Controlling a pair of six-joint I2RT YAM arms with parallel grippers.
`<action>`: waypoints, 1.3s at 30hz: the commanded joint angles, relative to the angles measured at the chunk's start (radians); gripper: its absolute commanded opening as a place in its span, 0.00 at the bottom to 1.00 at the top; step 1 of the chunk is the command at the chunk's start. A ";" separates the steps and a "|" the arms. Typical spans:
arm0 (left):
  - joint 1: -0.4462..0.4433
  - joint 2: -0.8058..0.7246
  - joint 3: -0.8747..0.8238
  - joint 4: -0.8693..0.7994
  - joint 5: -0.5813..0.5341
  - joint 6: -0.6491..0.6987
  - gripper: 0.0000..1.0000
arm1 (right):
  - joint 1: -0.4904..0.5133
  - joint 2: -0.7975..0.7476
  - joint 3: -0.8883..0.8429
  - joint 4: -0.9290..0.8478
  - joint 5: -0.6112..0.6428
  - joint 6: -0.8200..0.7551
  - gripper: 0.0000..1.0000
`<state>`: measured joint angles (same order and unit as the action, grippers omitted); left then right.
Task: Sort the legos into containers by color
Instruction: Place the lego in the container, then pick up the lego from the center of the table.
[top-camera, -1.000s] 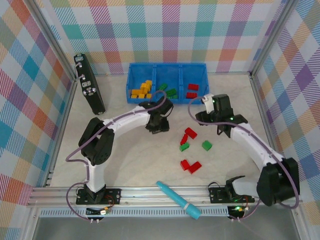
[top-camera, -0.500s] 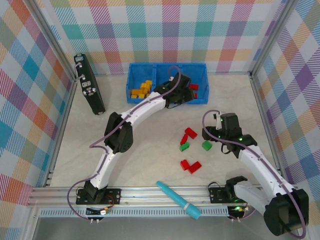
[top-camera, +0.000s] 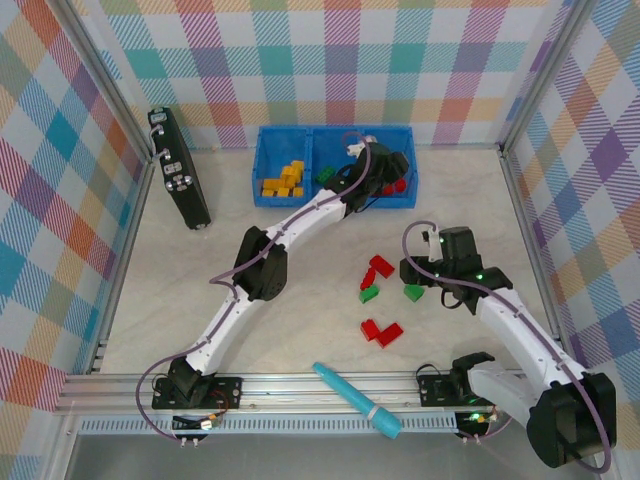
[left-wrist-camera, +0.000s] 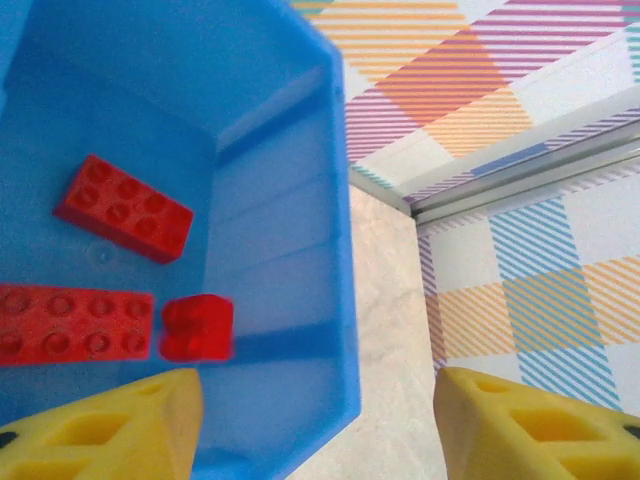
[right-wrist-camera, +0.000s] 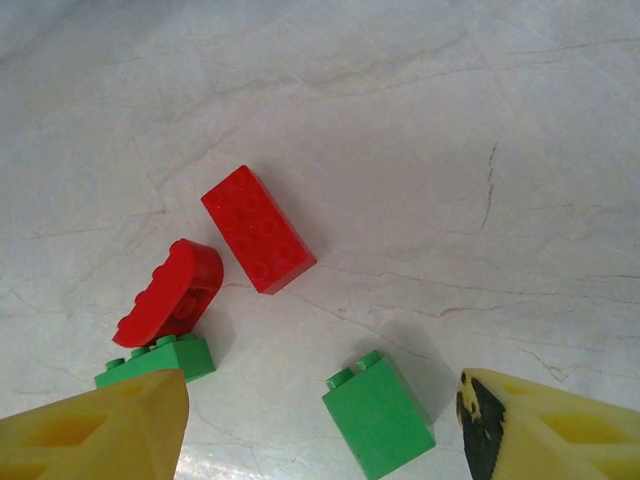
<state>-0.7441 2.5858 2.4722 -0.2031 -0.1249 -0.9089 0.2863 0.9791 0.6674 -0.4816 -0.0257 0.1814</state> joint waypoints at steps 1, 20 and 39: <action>0.004 0.002 0.026 0.019 -0.021 -0.018 0.65 | -0.004 0.006 0.074 -0.042 -0.069 -0.021 0.73; 0.209 -0.681 -0.575 -0.066 0.116 0.213 0.67 | 0.047 0.310 0.195 -0.055 -0.198 -0.563 0.80; 0.474 -1.046 -0.990 -0.101 0.158 0.254 0.69 | 0.134 0.679 0.234 0.126 0.035 -0.586 0.72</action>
<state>-0.2905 1.5879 1.4982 -0.3149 0.0029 -0.6750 0.4137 1.6306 0.8772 -0.3828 -0.0193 -0.4225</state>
